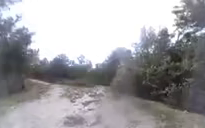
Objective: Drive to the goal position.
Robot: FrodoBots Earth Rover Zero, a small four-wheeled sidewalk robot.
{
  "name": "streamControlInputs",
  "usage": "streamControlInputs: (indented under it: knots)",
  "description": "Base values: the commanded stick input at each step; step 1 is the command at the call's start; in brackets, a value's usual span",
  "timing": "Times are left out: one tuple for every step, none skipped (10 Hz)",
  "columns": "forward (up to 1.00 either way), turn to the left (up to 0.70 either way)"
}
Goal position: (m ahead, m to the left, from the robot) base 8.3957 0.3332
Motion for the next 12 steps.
streamControlInputs:
  knots:
    - [0.85, 0.00]
    - [0.85, 0.00]
    - [0.85, 0.00]
    - [0.85, 0.00]
    - [0.85, 0.00]
    - [0.85, 0.00]
    - [0.85, 0.00]
    - [0.85, 0.00]
    - [0.85, 0.00]
    - [0.85, 0.00]
    - [0.85, 0.00]
    - [0.85, 0.00]
